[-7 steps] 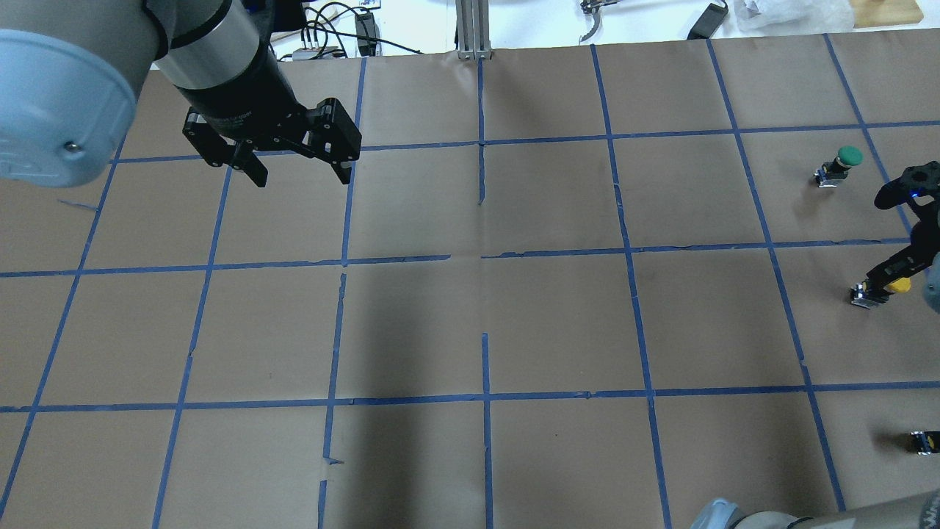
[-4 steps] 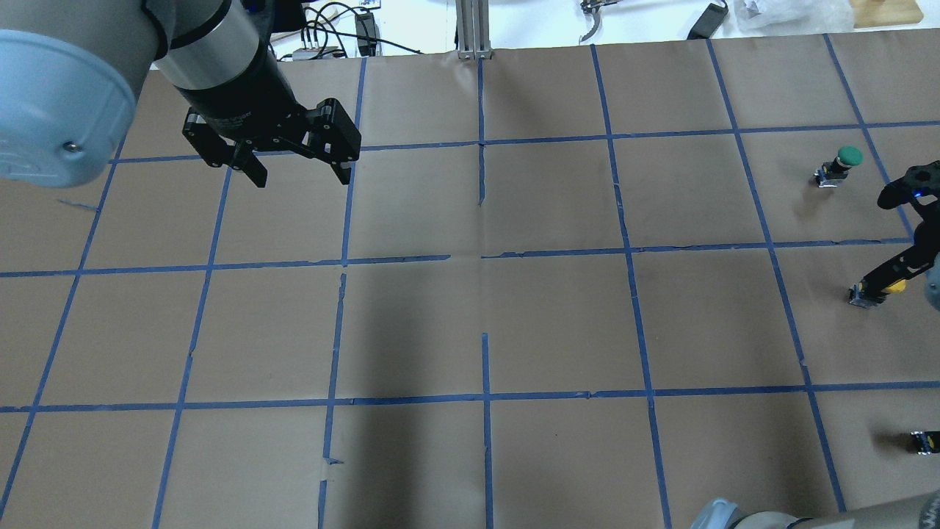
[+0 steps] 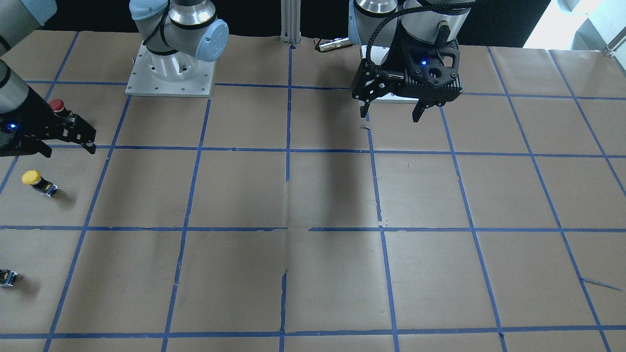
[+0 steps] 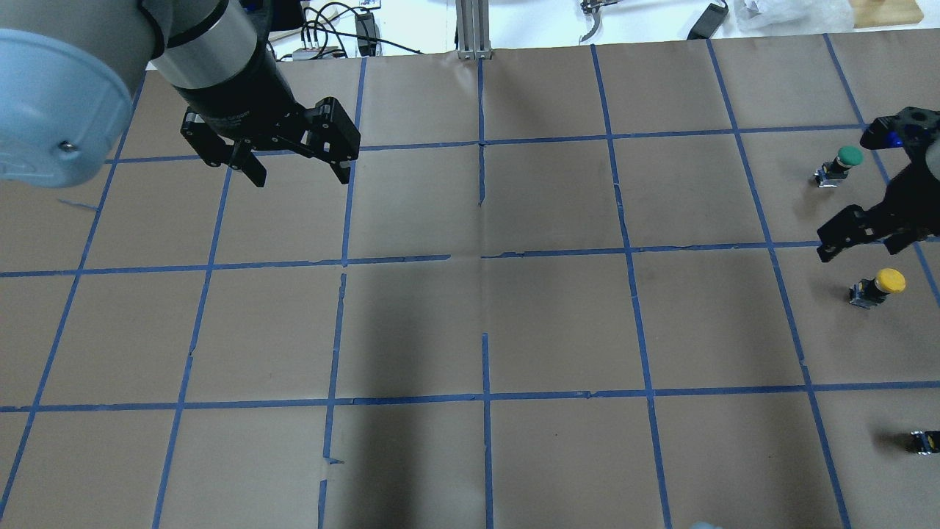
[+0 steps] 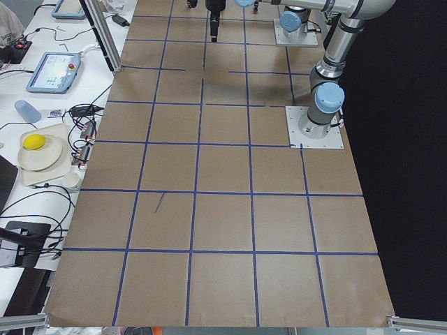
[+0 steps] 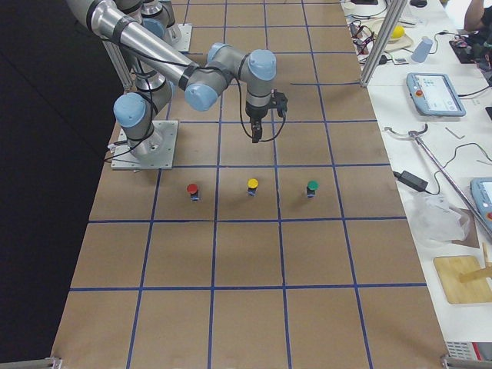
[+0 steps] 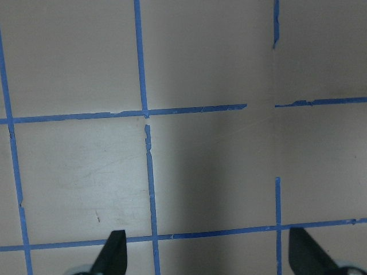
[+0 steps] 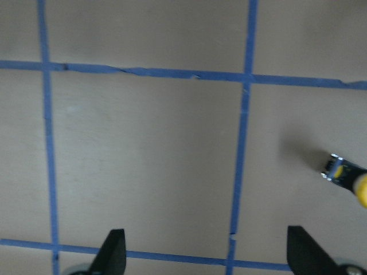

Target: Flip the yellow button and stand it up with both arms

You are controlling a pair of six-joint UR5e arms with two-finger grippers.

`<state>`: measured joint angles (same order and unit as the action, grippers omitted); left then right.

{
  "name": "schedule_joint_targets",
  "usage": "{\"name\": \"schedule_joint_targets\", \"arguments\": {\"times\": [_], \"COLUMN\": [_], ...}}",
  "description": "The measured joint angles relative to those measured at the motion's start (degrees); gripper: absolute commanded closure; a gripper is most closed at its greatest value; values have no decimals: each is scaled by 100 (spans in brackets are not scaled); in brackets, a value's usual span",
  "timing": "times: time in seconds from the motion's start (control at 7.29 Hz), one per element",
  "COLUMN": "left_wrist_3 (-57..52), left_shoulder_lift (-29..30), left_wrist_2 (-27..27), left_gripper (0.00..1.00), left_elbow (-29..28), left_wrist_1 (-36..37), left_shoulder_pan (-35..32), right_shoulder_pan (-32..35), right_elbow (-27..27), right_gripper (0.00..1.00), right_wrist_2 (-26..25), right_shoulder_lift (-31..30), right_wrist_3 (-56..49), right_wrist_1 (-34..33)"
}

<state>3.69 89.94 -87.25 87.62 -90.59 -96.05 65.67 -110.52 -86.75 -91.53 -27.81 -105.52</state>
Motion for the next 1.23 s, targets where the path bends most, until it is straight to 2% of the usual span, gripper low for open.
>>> {"name": "schedule_joint_targets", "arguments": {"times": [0.27,0.55,0.82,0.96,1.23], "left_wrist_3": [0,-29,-71,-85,-134], "left_shoulder_lift": [-23,-33,-48,-57,-69], "left_wrist_2": [-2,-3,-5,-11,-24], "left_gripper": [0,0,0,0,0], "left_elbow": [25,36,55,71,91], "left_wrist_1": [-17,-22,-27,-28,-34], "left_shoulder_pan": [8,19,24,25,25], "right_shoulder_pan": [680,1482,2315,2542,2617], "right_elbow": [42,131,522,765,1219], "right_gripper": [0,0,0,0,0], "right_wrist_2": [401,445,165,-132,-266], "right_shoulder_lift": [-73,-77,-93,-123,-144], "right_wrist_3": [1052,2241,3139,3278,3350], "right_wrist_1": [196,225,429,744,1230]}}
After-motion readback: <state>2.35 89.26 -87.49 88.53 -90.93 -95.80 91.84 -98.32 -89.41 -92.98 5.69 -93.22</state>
